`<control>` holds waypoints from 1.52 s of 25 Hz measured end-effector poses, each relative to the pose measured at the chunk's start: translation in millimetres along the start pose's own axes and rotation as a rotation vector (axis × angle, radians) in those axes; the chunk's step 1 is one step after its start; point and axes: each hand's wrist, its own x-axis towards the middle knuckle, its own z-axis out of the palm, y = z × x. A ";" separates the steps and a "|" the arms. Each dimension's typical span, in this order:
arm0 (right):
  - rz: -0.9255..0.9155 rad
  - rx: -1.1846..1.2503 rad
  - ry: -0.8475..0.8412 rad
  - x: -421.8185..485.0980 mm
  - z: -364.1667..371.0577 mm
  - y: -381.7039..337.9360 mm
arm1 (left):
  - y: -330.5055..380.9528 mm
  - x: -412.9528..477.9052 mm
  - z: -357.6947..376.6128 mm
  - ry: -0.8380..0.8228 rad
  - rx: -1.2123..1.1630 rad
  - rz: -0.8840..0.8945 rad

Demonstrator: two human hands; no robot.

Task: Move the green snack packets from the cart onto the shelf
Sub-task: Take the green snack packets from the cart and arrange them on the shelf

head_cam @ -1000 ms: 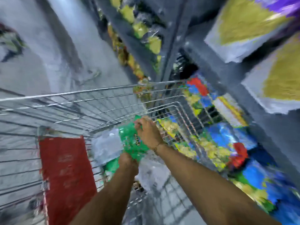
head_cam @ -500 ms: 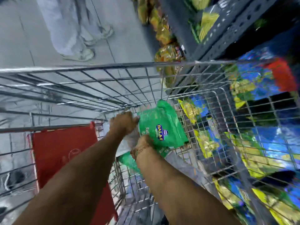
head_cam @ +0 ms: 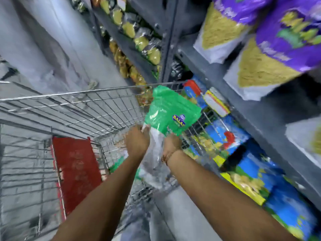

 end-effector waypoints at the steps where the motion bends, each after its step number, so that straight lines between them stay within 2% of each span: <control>1: -0.050 -0.052 0.063 -13.4 -19.5 -8.1 | 19.5 -21.6 -1.4 0.061 -0.087 0.048; 2: -0.163 0.008 0.163 -19.7 -40.6 -8.2 | 39.2 -45.1 -1.5 0.106 -0.178 0.118; 4: -0.222 0.207 0.260 -51.6 -91.6 -9.8 | 77.9 -96.1 3.9 0.135 -0.341 0.288; 8: -0.640 0.565 0.456 -110.2 -203.2 6.6 | 145.7 -205.9 28.1 -0.013 -0.690 0.577; 10: -0.773 0.688 0.600 -127.0 -264.2 17.3 | 177.1 -253.9 51.1 -0.141 -0.734 0.699; 12: -0.799 0.692 0.800 -134.8 -319.3 27.8 | 203.8 -288.0 81.7 -0.336 -0.742 0.771; 14: -0.777 0.669 1.002 -134.9 -379.5 35.7 | 238.9 -322.8 114.9 -0.596 -0.741 0.728; 16: -0.787 0.604 1.082 -130.9 -431.6 33.5 | 269.7 -343.0 141.6 -0.734 -0.693 0.702; 19: -0.703 0.373 1.011 -120.9 -478.0 35.8 | 286.9 -350.1 175.8 -0.816 -0.637 0.684; 21: -0.511 0.312 1.035 -106.2 -486.2 44.8 | 289.2 -342.7 191.6 -0.767 -0.635 0.577; 23: -0.251 0.526 1.119 -101.3 -473.4 41.8 | 304.0 -330.2 204.6 -0.706 -0.615 0.434; 24: -0.121 0.704 1.096 -101.1 -465.2 31.8 | 317.9 -325.3 211.5 -0.781 -0.589 0.376; 25: -0.061 0.817 1.039 -105.5 -459.8 21.5 | 330.8 -322.5 215.9 -0.938 -0.588 0.323; 26: -0.085 0.910 0.953 -107.8 -461.8 13.4 | 339.3 -322.4 216.2 -1.113 -0.613 0.277; 27: -0.202 1.031 0.886 -104.0 -468.9 7.3 | 343.1 -322.6 217.2 -1.215 -0.644 0.258; 28: -0.340 1.118 0.788 -104.3 -479.2 6.0 | 342.0 -321.9 220.7 -1.235 -0.679 0.276; 29: -0.454 1.179 0.722 -110.6 -487.9 7.2 | 335.6 -319.8 227.0 -1.191 -0.709 0.310; 30: -0.506 1.180 0.740 -112.1 -497.6 11.8 | 325.1 -319.0 231.0 -1.080 -0.681 0.371; 32: -0.474 1.054 0.948 -108.2 -509.2 29.0 | 307.2 -322.9 230.6 -0.820 -0.611 0.515; 33: -0.434 1.002 1.084 -107.3 -508.5 37.1 | 306.5 -322.7 232.6 -0.776 -0.609 0.565; 34: -0.423 0.983 1.137 -106.2 -504.1 41.7 | 311.1 -322.9 233.3 -0.822 -0.623 0.581; 35: -0.434 0.982 1.107 -105.5 -498.1 42.2 | 318.3 -323.3 234.0 -0.944 -0.613 0.584; 37: -0.452 0.971 0.944 -102.4 -494.2 39.7 | 329.3 -329.9 231.7 -1.187 -0.562 0.610; 38: -0.451 0.957 0.879 -101.8 -496.5 37.5 | 329.7 -334.8 230.4 -1.202 -0.541 0.616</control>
